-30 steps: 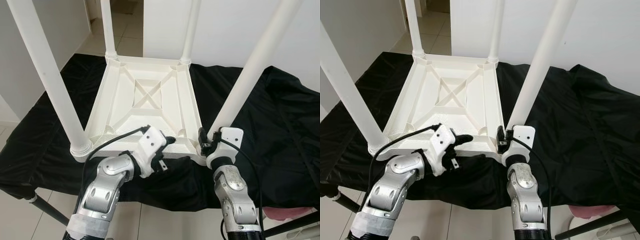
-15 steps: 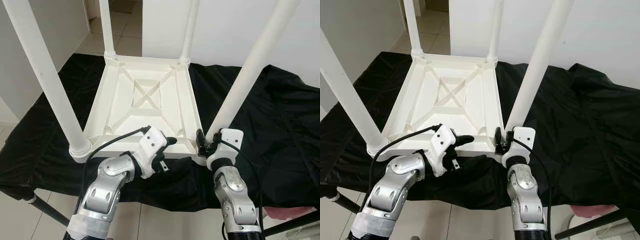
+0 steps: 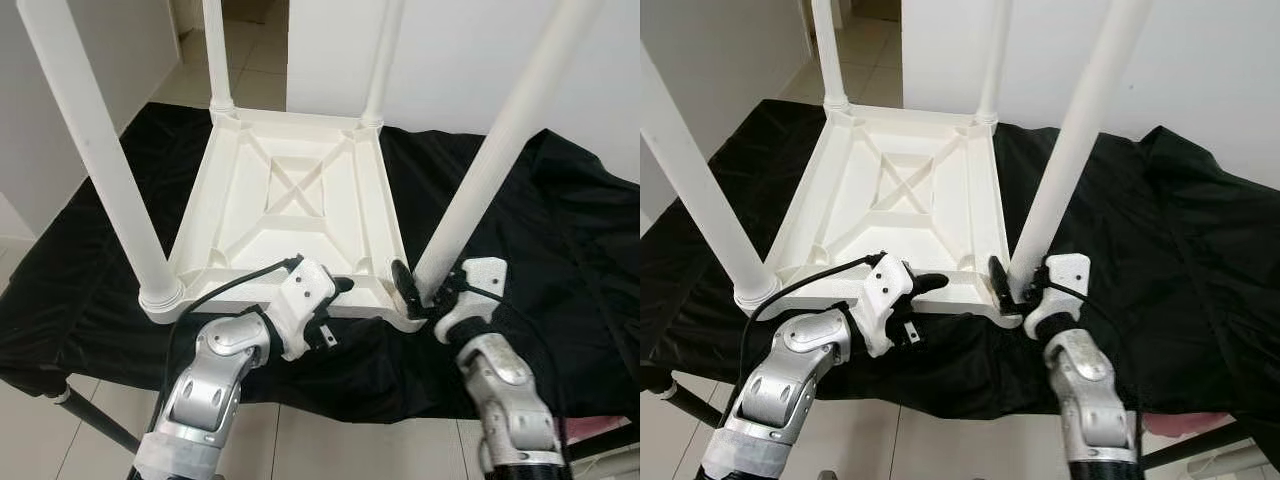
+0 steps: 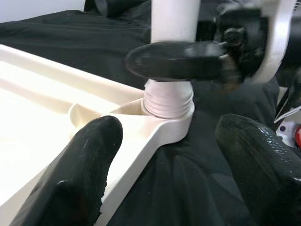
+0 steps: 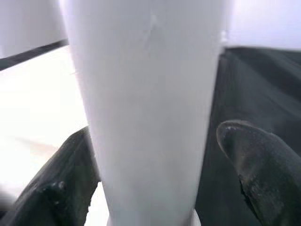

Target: Building children table

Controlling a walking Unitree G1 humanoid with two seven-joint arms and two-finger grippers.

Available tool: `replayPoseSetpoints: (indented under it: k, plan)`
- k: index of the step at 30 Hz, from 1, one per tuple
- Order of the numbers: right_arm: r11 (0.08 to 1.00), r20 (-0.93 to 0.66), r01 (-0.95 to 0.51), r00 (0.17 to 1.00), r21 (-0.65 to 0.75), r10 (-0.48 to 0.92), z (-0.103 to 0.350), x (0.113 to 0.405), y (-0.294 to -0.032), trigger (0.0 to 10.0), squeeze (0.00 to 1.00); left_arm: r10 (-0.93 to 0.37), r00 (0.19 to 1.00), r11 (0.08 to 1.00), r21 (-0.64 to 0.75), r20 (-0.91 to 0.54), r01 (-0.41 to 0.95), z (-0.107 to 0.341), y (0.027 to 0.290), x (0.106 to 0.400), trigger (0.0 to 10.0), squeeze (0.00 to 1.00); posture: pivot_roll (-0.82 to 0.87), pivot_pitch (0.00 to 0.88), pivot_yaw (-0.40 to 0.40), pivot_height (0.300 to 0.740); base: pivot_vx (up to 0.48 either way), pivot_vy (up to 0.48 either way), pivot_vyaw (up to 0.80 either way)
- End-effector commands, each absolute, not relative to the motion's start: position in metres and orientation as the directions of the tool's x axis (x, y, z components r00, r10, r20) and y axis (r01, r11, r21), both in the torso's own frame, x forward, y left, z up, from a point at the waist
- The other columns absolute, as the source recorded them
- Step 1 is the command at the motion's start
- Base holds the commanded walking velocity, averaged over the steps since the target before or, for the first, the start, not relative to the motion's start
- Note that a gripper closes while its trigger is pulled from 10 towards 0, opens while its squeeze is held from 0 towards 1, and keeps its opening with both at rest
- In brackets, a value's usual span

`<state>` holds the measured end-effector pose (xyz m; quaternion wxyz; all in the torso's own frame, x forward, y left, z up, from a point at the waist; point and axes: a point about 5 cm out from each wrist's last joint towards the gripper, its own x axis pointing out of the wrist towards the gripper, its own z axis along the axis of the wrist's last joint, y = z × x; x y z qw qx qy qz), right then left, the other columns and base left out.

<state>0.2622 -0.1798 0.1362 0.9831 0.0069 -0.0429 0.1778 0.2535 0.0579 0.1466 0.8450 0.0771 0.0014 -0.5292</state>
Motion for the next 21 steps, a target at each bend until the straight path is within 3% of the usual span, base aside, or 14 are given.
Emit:
replayPoseSetpoints:
  k: [1,10,21]
  plan:
    - [0.922,0.095,-0.388,0.918,0.013,0.385,0.135,0.261,-0.180,10.0,0.00,-0.822,0.566,0.552,0.150,-0.071,0.820,0.145,0.060,0.259,10.0,0.00,0.01,0.000,-0.071,0.740,0.000,0.000,0.00]
    - [0.814,0.033,-0.580,0.813,-0.029,0.581,0.133,0.269,-0.193,10.0,0.00,-0.829,0.550,0.534,0.147,-0.103,0.833,0.142,0.057,0.261,10.0,0.00,0.00,0.000,-0.063,0.740,0.000,0.000,0.00]
    - [0.742,-0.013,-0.668,0.744,-0.058,0.669,0.125,0.287,-0.191,10.0,0.00,-0.851,0.516,0.501,0.145,-0.094,0.853,0.144,0.050,0.259,10.0,0.00,0.00,0.000,-0.064,0.740,0.000,0.000,0.00]
